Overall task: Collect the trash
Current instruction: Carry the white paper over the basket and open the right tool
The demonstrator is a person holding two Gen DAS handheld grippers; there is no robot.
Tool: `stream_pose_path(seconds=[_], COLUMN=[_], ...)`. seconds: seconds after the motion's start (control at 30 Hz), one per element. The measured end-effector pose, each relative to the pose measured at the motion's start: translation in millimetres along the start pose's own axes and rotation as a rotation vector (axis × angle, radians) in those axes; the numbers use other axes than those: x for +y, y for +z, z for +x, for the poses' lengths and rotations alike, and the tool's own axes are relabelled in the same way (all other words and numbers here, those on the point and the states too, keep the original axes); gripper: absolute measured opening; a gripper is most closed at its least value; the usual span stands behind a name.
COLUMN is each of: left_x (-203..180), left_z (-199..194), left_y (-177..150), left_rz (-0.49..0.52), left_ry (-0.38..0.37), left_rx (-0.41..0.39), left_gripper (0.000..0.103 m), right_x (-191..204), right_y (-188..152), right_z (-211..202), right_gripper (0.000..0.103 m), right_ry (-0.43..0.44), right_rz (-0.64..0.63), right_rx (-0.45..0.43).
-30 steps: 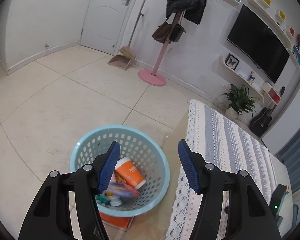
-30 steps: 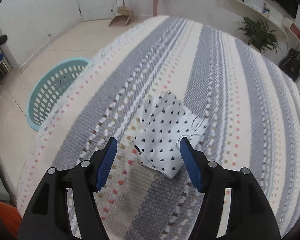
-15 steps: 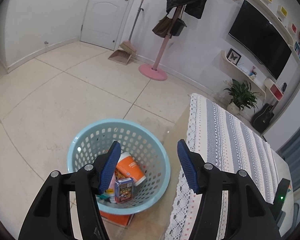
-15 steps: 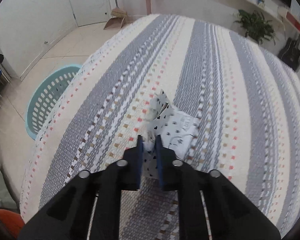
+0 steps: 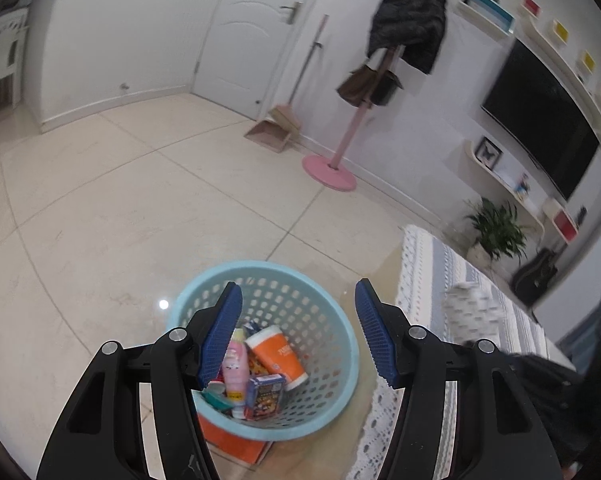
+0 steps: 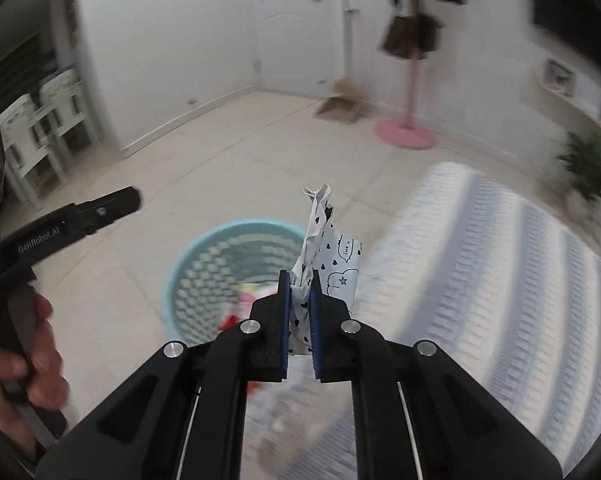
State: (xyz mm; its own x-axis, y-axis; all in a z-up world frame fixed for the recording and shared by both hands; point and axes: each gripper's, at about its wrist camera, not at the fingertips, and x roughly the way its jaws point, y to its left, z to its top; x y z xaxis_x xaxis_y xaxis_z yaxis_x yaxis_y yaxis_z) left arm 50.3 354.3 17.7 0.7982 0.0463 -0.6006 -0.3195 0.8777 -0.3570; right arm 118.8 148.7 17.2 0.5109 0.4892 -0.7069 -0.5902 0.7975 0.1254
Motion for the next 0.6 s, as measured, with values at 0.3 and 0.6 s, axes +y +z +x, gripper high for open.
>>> stream_pose_path(seconds=[0.3, 0.6], left_x=[18, 9], left_z=[-9, -25], left_y=[9, 8], left_rz=[-0.068, -0.021], left_ry=[0.028, 0.010], left_rx=[-0.033, -0.055], left_gripper=[0.063, 0.068], right_x=[16, -5], right_y=[8, 2], right_z=[95, 80], right_gripper=[0.018, 0.071], right_ry=[0.120, 0.103], right_rz=[0.056, 0.110], right_rx=[0.157, 0.123])
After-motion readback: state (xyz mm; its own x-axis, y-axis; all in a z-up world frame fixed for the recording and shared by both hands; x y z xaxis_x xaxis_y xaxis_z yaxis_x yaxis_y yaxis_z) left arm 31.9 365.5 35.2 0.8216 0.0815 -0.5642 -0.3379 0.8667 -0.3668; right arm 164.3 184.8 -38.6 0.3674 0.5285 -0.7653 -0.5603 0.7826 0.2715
